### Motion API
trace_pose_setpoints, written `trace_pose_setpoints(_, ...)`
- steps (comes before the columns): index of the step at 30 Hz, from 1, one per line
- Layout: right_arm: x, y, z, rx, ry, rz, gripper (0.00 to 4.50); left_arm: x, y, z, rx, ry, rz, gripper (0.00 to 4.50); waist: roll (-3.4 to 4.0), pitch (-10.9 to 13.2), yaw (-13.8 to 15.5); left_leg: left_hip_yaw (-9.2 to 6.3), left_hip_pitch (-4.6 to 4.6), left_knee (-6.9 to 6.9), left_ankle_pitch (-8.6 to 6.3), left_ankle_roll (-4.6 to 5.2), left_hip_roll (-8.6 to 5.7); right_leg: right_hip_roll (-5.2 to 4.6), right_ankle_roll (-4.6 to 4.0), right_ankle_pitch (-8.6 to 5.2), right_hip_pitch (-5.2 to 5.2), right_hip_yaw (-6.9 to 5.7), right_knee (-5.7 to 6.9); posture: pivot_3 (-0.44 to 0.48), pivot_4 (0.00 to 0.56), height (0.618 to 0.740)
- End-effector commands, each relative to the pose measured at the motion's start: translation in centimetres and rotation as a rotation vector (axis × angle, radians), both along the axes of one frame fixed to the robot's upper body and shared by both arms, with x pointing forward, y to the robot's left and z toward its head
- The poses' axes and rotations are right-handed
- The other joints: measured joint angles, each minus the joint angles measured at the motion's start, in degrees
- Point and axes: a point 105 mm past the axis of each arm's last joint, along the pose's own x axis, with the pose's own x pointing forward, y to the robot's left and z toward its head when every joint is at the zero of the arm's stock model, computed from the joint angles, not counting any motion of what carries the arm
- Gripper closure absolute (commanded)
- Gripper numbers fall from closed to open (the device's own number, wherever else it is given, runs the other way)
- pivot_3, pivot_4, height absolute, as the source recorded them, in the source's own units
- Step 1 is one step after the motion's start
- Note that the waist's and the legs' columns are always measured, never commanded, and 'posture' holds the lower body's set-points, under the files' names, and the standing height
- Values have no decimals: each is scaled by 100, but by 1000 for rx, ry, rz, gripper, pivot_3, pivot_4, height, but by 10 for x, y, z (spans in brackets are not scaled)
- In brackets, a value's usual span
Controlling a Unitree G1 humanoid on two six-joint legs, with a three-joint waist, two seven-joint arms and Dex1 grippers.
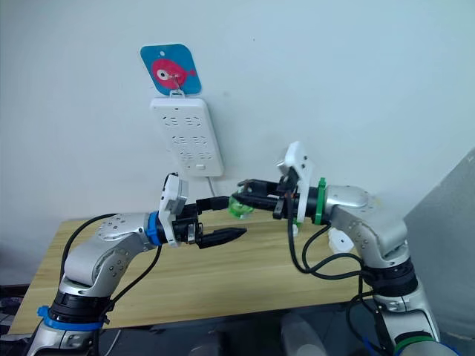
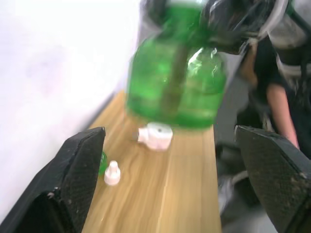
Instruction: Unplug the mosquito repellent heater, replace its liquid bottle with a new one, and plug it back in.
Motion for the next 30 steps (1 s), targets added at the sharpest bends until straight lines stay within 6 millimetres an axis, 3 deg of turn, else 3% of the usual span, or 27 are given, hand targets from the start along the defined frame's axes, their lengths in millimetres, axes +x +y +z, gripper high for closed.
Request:
trace_pose_setpoints(1,0,-14,20,158,75,-46,3637,2,-4,28,-155,47,41,0,1,-35,1,-1,-1,3,0,0,-2,0,0,0,0,-1,0,-186,54,740)
trace_pose_setpoints(10,5,-26,30,455,301,-139,3637,-5,-25,58,-355,135,42,0,3,-161,1,-3,2,10,0,0,-3,3,2,1,9,1,3,-173,40,740)
trace_pose_setpoints(18,6,-29,32,556,408,-144,3638,3,-25,76,-456,165,63,0,24,-236,2,5,20,12,1,1,-3,11,27,-12,26,10,0,-168,33,740)
trace_pose_setpoints(30,-5,-15,37,548,427,-77,3638,-4,-30,73,-477,250,2,0,37,-248,3,9,26,9,0,2,-1,16,30,-14,32,16,-4,-170,32,740)
